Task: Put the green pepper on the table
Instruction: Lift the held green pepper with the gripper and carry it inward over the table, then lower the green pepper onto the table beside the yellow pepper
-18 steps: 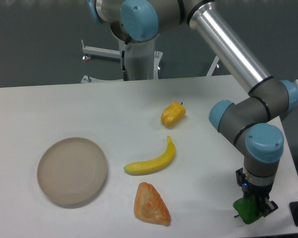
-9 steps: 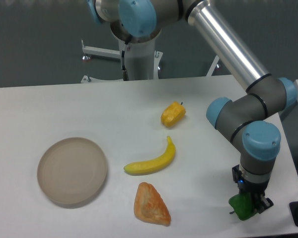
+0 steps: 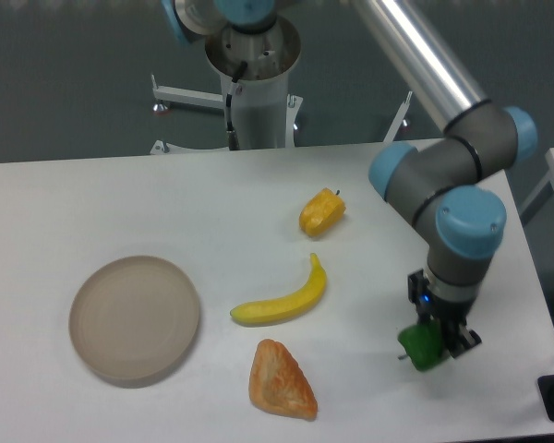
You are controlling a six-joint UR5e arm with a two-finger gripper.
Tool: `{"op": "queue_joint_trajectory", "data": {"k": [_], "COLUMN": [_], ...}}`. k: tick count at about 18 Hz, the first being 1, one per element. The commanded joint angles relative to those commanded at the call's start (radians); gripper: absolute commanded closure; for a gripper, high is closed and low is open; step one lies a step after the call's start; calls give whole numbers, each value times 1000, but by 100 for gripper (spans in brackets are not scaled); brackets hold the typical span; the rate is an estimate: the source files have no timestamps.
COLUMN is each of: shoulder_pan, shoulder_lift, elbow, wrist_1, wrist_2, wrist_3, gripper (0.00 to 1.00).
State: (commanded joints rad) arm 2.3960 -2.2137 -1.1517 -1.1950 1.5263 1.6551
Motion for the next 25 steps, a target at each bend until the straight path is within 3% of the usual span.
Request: {"op": "queue_joint_trajectory", "data": {"k": [4, 8, 13, 25], "shoulder_pan": [9, 26, 63, 118], "shoulder_lift": [74, 109, 141, 144], "elbow": [-109, -167, -206, -263], "wrist_1": [8, 9, 11, 14], "wrist_2": [-35, -43, -67, -141], "wrist_3": [5, 25, 80, 141], "gripper": [52, 52, 52, 52]}}
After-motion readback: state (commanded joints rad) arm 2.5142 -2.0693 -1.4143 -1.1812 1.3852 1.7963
